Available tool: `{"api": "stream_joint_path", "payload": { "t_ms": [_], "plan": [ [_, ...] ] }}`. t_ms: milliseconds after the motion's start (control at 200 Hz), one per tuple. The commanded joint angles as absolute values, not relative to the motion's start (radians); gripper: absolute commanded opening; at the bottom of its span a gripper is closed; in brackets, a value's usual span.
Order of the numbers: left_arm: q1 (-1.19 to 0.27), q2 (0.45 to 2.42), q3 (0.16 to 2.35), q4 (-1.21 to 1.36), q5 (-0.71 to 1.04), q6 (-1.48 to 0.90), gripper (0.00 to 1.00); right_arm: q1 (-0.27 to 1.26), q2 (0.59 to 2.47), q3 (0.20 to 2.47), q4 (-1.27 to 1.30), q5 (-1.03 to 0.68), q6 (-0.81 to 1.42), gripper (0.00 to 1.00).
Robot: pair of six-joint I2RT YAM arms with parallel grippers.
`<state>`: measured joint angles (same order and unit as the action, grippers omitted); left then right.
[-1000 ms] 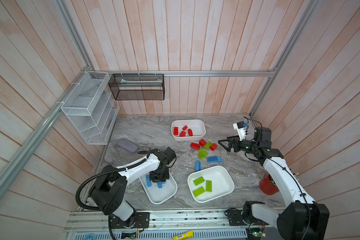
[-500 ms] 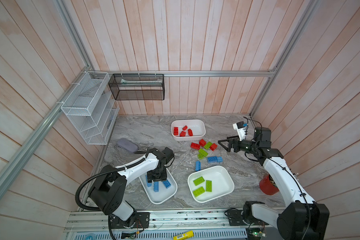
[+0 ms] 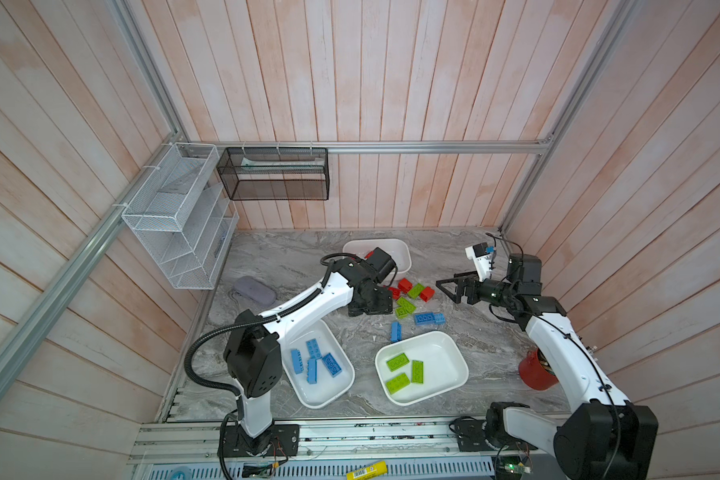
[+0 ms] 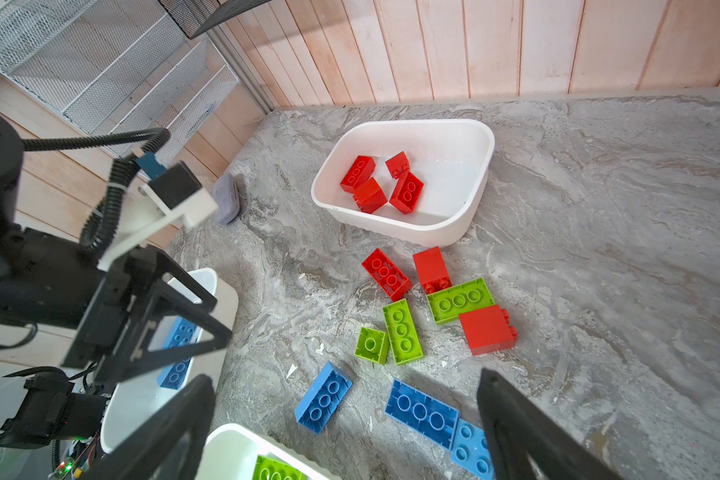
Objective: Sort the legos into containers by color
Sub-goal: 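Return the left gripper to the pile and grasp another blue brick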
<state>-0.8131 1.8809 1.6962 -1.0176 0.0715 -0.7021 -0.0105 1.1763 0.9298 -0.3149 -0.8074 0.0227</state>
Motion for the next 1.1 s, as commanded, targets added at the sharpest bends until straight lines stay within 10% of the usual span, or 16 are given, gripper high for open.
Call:
{"api": "stream_joint_path", "payload": {
  "t_ms": [0, 1095],
  "plan": [
    [-0.844, 1.95, 1.715, -0.911, 0.163, -0.661, 0.8, -0.01, 1.167, 0.947, -0.334, -0.792, 0.01, 0.98],
    [-0.849, 2.17, 1.603, -0.693, 0.156, -0.637, 0.42, -0.044, 1.131, 0.913, -0.393, -0.763, -0.021, 0.98]
  ]
}}
